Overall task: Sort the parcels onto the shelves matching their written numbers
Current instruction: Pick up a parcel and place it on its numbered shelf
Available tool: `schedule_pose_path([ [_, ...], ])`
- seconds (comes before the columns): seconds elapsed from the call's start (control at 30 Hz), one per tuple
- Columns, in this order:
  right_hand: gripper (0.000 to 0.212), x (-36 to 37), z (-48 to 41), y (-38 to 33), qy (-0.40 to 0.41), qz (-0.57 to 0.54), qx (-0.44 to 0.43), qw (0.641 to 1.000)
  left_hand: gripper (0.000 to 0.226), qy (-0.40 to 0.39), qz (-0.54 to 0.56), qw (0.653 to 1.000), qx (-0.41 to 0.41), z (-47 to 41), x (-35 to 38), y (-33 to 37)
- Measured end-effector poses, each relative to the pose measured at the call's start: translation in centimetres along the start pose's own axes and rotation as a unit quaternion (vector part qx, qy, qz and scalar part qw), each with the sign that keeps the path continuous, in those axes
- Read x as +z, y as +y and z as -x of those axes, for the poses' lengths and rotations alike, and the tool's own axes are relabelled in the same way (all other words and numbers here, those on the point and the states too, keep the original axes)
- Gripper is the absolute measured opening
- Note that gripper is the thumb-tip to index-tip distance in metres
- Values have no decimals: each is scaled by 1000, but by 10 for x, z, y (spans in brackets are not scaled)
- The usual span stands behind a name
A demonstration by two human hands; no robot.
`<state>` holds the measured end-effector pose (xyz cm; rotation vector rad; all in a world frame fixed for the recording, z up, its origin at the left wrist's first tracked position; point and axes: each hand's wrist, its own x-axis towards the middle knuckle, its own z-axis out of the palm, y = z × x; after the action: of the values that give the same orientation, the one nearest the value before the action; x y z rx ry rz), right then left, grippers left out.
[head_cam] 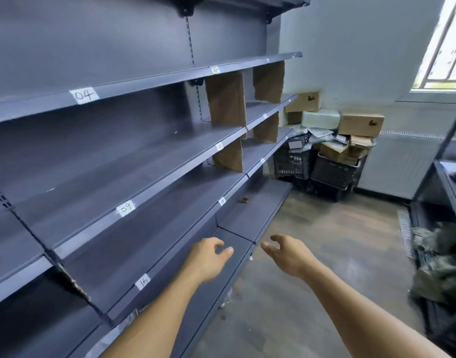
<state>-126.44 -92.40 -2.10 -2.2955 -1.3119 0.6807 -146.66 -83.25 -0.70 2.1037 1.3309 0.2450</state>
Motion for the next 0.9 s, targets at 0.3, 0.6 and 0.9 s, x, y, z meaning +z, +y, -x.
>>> schedule_pose_path([
  [0.3,64,-86,-60,98,35,-26,55,998,45,-55,-10,997,44,-88,62,111],
  [0.6,63,-148,-116,160,81,-40,120,989,49,-107,-37,988,103,-185,103,184],
  [0.9,61,-191,-232,180,132,-30,166,977,46,-123,-14,981,151,-337,113,227],
])
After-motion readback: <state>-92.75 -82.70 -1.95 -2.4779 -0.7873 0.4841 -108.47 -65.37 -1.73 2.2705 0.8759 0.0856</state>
